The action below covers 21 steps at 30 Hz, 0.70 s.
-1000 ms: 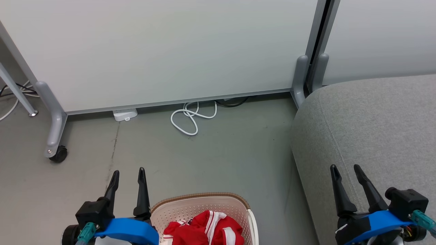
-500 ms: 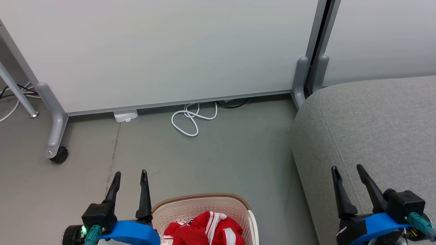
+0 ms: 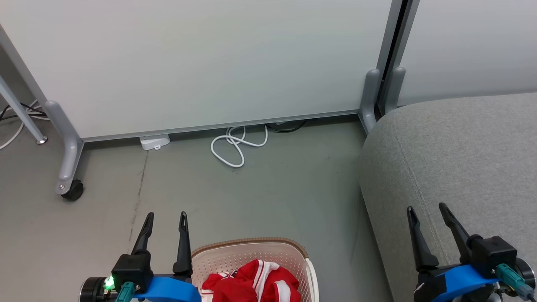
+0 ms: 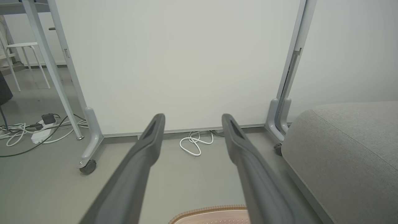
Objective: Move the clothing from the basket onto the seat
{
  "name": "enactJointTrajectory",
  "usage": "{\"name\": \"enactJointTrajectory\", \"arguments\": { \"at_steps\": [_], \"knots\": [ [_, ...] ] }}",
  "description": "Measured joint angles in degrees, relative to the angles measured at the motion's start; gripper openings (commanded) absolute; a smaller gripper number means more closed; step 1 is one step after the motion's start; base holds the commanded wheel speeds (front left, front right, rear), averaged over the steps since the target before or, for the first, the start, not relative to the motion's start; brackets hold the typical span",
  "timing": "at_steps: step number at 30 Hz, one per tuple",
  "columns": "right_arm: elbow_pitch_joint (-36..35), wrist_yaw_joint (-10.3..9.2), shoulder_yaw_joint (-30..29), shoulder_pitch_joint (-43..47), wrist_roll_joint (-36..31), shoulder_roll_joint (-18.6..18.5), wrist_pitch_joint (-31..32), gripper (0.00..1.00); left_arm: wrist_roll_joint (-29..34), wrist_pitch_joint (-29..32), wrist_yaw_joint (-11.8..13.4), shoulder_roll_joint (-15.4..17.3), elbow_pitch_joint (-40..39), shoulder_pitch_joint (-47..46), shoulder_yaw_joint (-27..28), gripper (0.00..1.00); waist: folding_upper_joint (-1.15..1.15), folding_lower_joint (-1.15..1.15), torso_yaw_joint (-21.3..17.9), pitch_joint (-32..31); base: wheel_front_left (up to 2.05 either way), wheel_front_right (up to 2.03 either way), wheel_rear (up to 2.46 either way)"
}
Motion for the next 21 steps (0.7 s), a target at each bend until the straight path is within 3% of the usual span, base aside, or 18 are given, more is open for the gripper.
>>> {"name": "enactJointTrajectory", "arguments": {
  "at_steps": [15,21],
  "knots": [
    [0.15,0.05,0.32,0.09,-0.34,-0.03,-0.27,1.00,-0.41,-0.49,0.10,-0.01,-0.03,0.08,-0.42,1.00,0.00,0.00,-0.26,0.67,0.00,0.00,0.00],
    [-0.40,0.05,2.69,-1.16,-0.38,-0.03,-0.37,1.00,-0.81,0.05,0.15,0.64,2.15,0.49,-0.52,1.00,0.00,0.00,-4.44,3.17,0.00,0.00,0.00]
  ]
}}
